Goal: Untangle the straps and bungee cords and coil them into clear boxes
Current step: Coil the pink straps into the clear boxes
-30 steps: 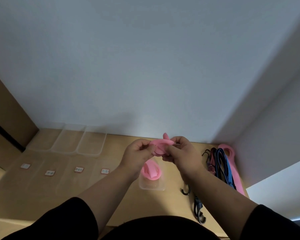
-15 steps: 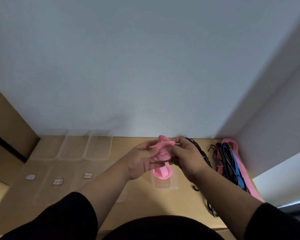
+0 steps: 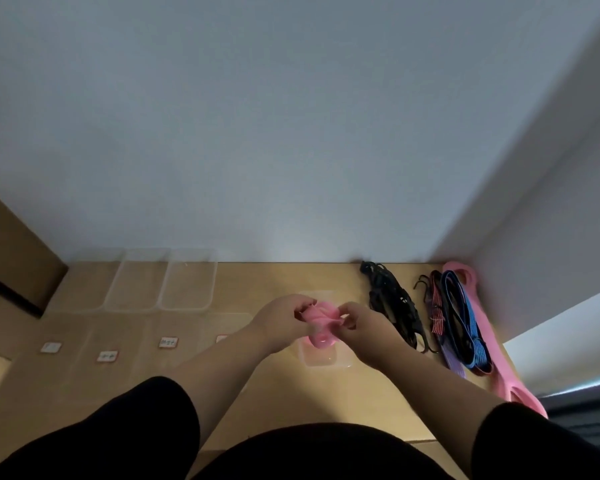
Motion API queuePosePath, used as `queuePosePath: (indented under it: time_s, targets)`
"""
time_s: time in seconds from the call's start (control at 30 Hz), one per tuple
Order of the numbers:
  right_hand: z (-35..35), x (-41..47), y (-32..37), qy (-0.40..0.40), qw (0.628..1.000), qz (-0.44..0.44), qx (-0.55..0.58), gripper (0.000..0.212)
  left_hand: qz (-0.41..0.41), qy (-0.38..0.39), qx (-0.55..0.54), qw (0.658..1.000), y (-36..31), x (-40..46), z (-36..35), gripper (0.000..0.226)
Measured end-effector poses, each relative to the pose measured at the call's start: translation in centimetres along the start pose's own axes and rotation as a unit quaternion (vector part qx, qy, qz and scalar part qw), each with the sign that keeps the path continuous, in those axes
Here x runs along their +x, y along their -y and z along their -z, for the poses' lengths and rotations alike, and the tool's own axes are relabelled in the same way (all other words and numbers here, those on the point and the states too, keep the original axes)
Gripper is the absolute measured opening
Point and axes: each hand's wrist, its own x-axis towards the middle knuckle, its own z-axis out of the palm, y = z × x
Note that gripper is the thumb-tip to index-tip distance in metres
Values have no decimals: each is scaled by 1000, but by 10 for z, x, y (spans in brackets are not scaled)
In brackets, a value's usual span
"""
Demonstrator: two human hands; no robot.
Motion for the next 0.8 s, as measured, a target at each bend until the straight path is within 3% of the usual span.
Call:
queuePosePath:
  time_s: [0.1,0.2,0.33,0.53,0.7,0.8]
  targets:
    - [-5,8,-14,34,997,13,-72,31,31,7,94,995,1,8,-10,59]
    - [-8,17,-28,39,987,48,-149,36,29,30,181,983,0,15,-19,43]
    - [-16,27,-46,28,955,118,-272,44,22,46,261,964,3,21,-36,38]
    - [-27,36,-59,25,924,164,-344,51,30,40,374,926,9,26,-47,35]
    - [-37,39,-61,20,908,176,-381,31,37,54,446,892,15,30,-56,42]
    - [-40,39,-59,27,901,165,-399,18,51,48,450,890,17,31,-61,34]
